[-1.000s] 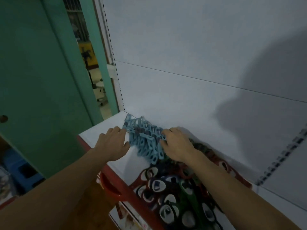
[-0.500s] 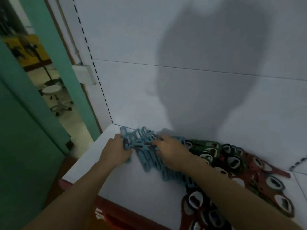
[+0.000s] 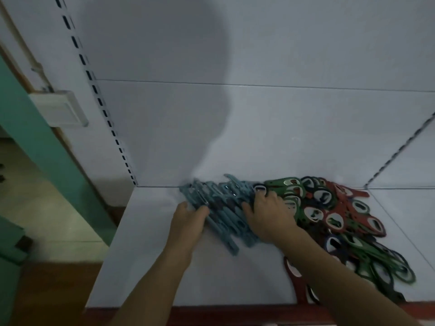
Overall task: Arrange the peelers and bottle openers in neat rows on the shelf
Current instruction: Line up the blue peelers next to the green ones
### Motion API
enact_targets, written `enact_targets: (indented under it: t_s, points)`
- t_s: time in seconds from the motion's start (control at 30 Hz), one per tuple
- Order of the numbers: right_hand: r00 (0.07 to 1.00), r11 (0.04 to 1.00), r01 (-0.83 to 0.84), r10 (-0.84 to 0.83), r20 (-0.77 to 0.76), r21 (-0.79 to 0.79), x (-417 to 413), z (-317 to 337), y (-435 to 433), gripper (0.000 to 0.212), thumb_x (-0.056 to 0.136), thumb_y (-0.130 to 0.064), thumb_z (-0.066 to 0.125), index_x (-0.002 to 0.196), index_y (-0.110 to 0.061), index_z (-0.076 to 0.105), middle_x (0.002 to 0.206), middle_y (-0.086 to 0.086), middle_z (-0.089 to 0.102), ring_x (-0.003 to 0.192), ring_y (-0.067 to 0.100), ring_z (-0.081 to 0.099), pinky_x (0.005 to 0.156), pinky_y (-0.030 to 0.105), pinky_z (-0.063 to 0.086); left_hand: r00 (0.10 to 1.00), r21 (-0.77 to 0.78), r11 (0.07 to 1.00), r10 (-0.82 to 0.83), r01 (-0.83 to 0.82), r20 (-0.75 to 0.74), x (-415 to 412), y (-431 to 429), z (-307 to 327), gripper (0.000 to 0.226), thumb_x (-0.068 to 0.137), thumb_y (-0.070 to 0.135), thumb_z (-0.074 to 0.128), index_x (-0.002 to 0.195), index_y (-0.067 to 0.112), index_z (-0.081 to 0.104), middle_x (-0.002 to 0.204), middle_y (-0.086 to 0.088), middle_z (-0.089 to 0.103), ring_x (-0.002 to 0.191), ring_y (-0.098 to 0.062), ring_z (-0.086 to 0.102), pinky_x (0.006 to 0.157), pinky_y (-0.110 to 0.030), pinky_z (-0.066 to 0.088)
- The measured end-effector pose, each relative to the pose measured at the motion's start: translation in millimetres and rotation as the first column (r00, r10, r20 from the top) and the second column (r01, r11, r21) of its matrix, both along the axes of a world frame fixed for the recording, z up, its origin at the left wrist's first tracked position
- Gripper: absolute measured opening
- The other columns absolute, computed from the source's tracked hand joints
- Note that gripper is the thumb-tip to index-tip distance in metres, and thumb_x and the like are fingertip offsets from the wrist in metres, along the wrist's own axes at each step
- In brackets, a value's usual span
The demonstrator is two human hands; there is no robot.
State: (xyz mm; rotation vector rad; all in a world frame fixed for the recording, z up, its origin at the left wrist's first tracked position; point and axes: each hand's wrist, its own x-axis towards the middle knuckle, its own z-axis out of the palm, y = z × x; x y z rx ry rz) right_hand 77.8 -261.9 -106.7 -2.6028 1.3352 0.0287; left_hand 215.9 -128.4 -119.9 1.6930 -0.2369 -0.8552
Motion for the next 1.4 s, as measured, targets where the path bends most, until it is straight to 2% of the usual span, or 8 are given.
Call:
enact_targets:
  t_s: [0.17, 0.4, 0.57, 0.63, 0.77, 1.03, 1.2, 1.4]
  points:
    - [0.966, 0.987, 0.038, -0.076, 0.246, 0.158, 30.5, -3.6, 13.8, 0.047, 0.098, -0.052, 0.047, 0.115, -0.009, 0.057, 0.11, 0.015, 0.065, 0.098, 0.033, 0.062, 0.086, 0.043, 0.054, 0.945, -0.167, 0.983, 0.015, -0.073, -0.326, -16.6, -18.6, 14.4, 0.018, 0.09, 0.011, 0.061, 0.096, -0.001, 0.073, 0.088, -0.018, 0.07, 0.079, -0.027, 0.064, 0.065, -0.036, 0.051]
    - [0.876, 0.958, -0.028, -0.115, 0.469, 0.287, 25.7, -10.2, 6.9, 0.037, 0.089, -0.046, 0.063, 0.117, -0.022, 0.059, 0.096, -0.007, 0.065, 0.085, 0.016, 0.062, 0.068, 0.027, 0.046, 0.881, -0.198, 0.962, 0.076, -0.188, -0.467, -11.8, -29.2, 13.0, 0.018, 0.091, 0.009, 0.067, 0.104, -0.002, 0.073, 0.092, -0.019, 0.076, 0.081, -0.031, 0.072, 0.064, -0.036, 0.06]
    - [0.734, 0.834, -0.218, -0.203, 0.648, 0.507, 23.7, -15.2, 11.4, 0.028, 0.089, -0.039, 0.067, 0.114, -0.029, 0.06, 0.1, -0.018, 0.068, 0.089, -0.005, 0.065, 0.071, 0.008, 0.05, 0.843, -0.225, 0.959, 0.026, -0.174, -0.537, -30.0, -30.0, 4.4, 0.032, 0.085, 0.02, 0.077, 0.113, 0.005, 0.074, 0.104, -0.018, 0.077, 0.096, -0.033, 0.076, 0.086, -0.044, 0.059]
    - [0.667, 0.778, -0.307, -0.235, 0.707, 0.548, 21.0, -16.4, 9.0, 0.023, 0.091, -0.033, 0.069, 0.112, -0.028, 0.062, 0.101, -0.015, 0.072, 0.091, -0.003, 0.068, 0.081, 0.016, 0.056, 0.843, -0.276, 0.943, 0.011, -0.188, -0.538, -36.6, -28.6, 4.3, 0.046, 0.076, 0.026, 0.082, 0.117, 0.008, 0.073, 0.109, -0.016, 0.077, 0.097, -0.031, 0.076, 0.084, -0.043, 0.06]
    - [0.511, 0.534, -0.564, -0.372, 0.775, 0.629, 16.5, -13.2, 2.0, 0.03, 0.092, -0.02, 0.074, 0.121, -0.016, 0.066, 0.113, 0.002, 0.075, 0.105, 0.022, 0.072, 0.09, 0.038, 0.059, 0.875, -0.398, 0.891, -0.002, -0.218, -0.484, -48.2, -26.2, 6.7, 0.053, 0.076, 0.03, 0.083, 0.125, 0.016, 0.07, 0.117, -0.013, 0.076, 0.104, -0.032, 0.074, 0.078, -0.043, 0.063]
    - [0.466, 0.588, -0.643, -0.207, 0.86, 0.49, 11.4, 6.9, -30.6, 0.029, 0.079, 0.001, 0.081, 0.091, -0.023, 0.069, 0.093, 0.004, 0.075, 0.092, 0.021, 0.074, 0.075, 0.029, 0.059, 0.996, -0.471, 0.88, 0.025, -0.064, -0.089, -41.1, -20.2, 10.0, 0.032, 0.073, 0.011, 0.084, 0.104, 0.018, 0.082, 0.111, -0.014, 0.077, 0.101, -0.03, 0.075, 0.077, -0.032, 0.061]
    - [0.448, 0.628, -0.625, -0.197, 0.872, 0.463, 3.5, 20.1, -39.4, 0.035, 0.075, 0.012, 0.077, 0.096, -0.015, 0.067, 0.089, -0.003, 0.077, 0.085, 0.014, 0.075, 0.067, 0.022, 0.058, 0.999, -0.469, 0.883, 0.018, 0.0, 0.034, -44.5, -31.5, 16.9, 0.033, 0.08, -0.005, 0.079, 0.1, 0.021, 0.083, 0.107, -0.012, 0.078, 0.096, -0.027, 0.076, 0.074, -0.028, 0.061]
    - [0.415, 0.549, -0.666, -0.289, 0.863, 0.504, -11.9, 31.3, -51.7, 0.031, 0.084, 0.003, 0.075, 0.108, -0.016, 0.07, 0.104, 0.006, 0.077, 0.097, 0.024, 0.074, 0.076, 0.029, 0.06, 0.991, -0.513, 0.851, -0.062, 0.116, 0.121, -39.2, -44.3, 36.6, 0.034, 0.067, 0.015, 0.086, 0.101, 0.023, 0.083, 0.108, -0.01, 0.078, 0.097, -0.024, 0.076, 0.077, -0.027, 0.061]
